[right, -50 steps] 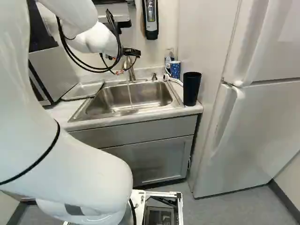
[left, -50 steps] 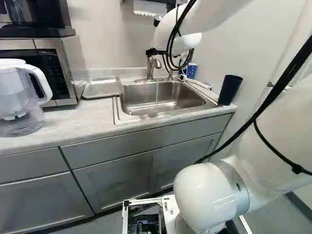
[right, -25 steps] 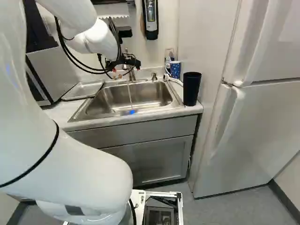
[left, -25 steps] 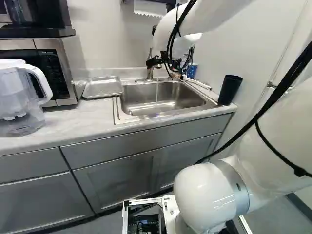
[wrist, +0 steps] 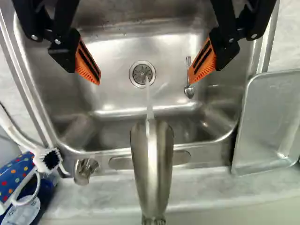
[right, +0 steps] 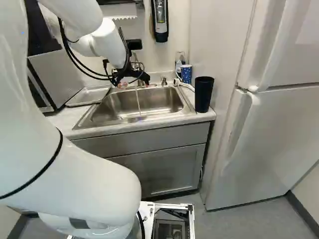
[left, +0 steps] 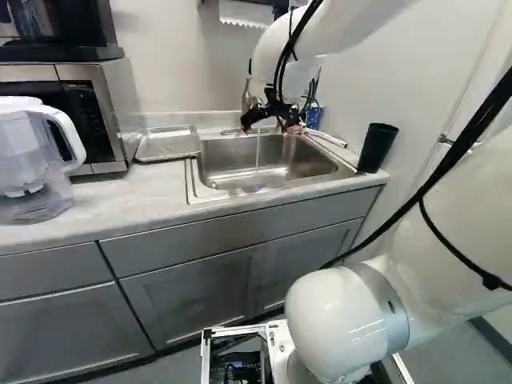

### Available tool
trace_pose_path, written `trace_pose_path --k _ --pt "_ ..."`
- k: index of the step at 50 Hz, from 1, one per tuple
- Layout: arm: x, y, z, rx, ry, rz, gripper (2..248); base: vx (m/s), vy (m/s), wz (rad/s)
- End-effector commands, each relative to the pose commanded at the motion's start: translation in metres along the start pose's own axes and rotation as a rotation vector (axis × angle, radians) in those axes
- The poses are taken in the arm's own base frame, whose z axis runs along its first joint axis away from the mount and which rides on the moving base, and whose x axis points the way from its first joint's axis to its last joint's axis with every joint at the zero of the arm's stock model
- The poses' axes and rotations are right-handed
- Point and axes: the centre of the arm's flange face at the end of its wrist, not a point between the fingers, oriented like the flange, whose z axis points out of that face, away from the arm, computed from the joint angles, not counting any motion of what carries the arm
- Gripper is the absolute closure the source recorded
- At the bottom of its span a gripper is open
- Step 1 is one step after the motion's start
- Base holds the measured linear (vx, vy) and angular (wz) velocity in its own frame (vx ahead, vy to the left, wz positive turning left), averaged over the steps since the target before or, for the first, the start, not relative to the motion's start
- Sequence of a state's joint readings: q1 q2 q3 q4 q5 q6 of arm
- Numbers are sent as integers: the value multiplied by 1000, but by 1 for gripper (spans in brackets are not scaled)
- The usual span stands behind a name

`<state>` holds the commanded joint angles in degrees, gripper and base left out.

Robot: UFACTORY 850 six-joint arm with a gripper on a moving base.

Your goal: Rinse the cup and place it in the tray

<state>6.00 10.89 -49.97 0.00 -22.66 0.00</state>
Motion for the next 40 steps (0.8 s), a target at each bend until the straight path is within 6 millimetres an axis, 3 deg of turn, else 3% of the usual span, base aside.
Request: trace_pose_path --k 21,40 --pt "-4 1 0 -1 -36 3 3 0 0 0" --pt "-8 20 -3 -28 -34 39 3 0 0 0"
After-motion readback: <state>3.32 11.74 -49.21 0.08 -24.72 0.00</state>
